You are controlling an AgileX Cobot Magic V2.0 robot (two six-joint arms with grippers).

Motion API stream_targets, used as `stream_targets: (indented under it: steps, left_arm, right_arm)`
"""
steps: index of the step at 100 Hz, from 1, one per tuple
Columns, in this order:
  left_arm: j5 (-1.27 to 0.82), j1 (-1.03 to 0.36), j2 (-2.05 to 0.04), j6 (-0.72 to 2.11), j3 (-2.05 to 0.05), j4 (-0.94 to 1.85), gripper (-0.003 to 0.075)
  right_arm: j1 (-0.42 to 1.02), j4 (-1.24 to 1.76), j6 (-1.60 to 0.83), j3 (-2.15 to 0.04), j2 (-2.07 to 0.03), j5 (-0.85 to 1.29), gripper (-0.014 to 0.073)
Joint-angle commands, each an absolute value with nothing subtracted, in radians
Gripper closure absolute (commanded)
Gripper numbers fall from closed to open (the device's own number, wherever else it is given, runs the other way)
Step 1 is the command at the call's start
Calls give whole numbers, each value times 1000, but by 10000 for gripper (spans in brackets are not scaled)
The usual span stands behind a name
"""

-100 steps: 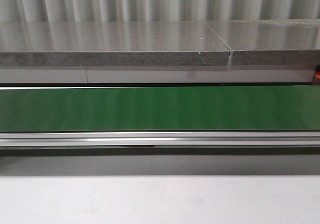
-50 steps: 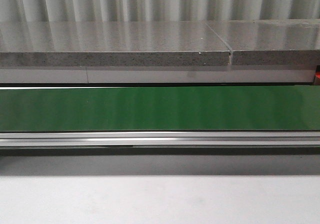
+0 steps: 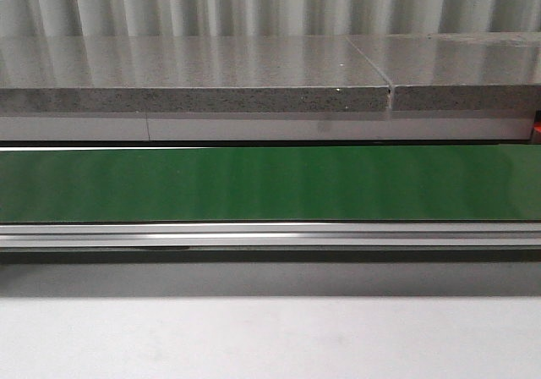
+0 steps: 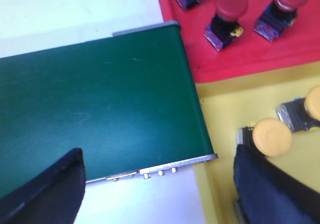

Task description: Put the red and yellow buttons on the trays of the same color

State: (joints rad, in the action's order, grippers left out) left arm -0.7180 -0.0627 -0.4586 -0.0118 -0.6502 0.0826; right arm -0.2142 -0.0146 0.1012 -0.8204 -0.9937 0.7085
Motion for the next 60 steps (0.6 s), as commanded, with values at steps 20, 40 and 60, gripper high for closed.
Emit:
stream_targets:
  steps: [20, 40, 60]
  left_arm:
    - [-643, -69, -463, -10, -673, 94, 740]
    - [-643, -69, -463, -10, -673, 94, 740]
    - [-643, -69, -463, -10, -673, 94, 740]
  right_arm:
    - [-116, -19, 61, -762, -784, 587, -9]
    - [-104, -20, 34, -684, -610, 573, -9]
    - [-104, -20, 30, -619, -490, 573, 25]
